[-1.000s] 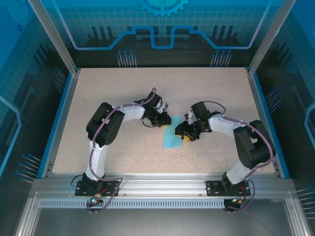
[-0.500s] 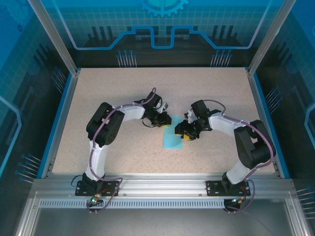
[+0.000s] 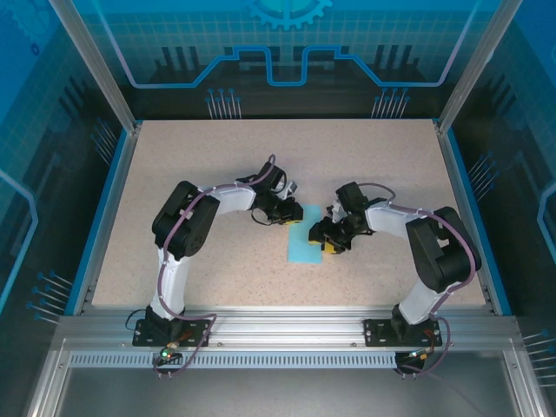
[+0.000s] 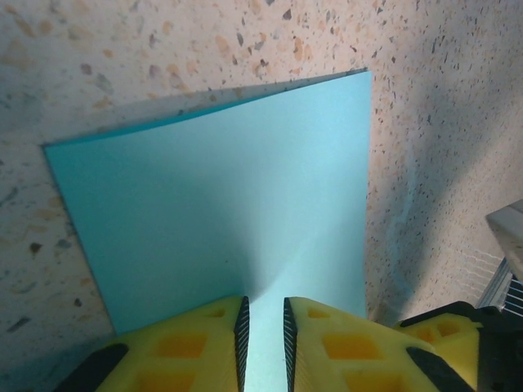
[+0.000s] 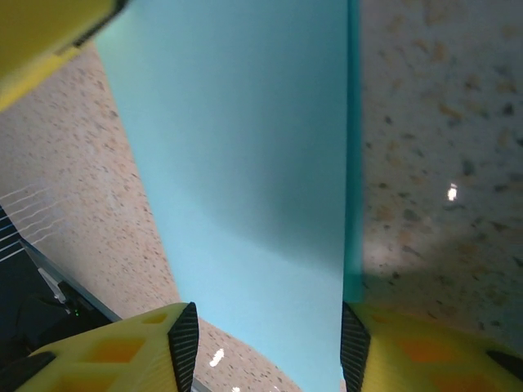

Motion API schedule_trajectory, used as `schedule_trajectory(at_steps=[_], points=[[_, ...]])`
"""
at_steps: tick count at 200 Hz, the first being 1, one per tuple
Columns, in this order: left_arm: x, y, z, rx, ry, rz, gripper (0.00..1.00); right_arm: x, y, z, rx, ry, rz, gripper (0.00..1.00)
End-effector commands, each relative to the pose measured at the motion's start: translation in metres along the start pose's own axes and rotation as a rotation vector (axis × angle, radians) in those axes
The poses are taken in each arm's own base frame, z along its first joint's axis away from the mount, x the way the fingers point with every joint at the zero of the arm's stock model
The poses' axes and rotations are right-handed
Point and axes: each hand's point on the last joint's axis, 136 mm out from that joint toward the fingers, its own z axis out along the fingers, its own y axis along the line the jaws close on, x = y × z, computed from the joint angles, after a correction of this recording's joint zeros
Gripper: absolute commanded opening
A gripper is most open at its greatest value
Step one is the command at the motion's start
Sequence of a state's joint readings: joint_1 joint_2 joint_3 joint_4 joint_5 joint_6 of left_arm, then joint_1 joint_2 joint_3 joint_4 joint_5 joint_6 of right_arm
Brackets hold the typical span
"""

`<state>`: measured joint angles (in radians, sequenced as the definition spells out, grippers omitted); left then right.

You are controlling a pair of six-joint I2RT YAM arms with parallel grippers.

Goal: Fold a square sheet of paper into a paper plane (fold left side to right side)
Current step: Fold the triangle a second time at the center of the table.

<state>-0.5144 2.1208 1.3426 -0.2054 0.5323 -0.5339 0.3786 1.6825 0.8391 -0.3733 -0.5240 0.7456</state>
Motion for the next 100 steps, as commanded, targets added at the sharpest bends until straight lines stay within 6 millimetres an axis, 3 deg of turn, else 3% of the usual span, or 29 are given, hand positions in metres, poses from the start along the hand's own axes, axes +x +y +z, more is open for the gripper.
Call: schedule_trajectory(at_steps=[1, 69, 100], points=[[0.008, -0.005, -0.008, 0.000, 0.019, -0.010, 0.23, 0.001, -0.010, 0.000, 0.012, 0.000, 0.046, 0.51], [0.006, -0.014, -0.014, 0.023, 0.007, 0.019, 0.26, -0.012, 0.007, -0.002, -0.053, -0.039, -0.003, 0.47], [0.000, -0.034, -0.030, 0.055, -0.030, 0.076, 0.37, -0.016, 0.010, -0.006, -0.050, -0.060, -0.023, 0.44]])
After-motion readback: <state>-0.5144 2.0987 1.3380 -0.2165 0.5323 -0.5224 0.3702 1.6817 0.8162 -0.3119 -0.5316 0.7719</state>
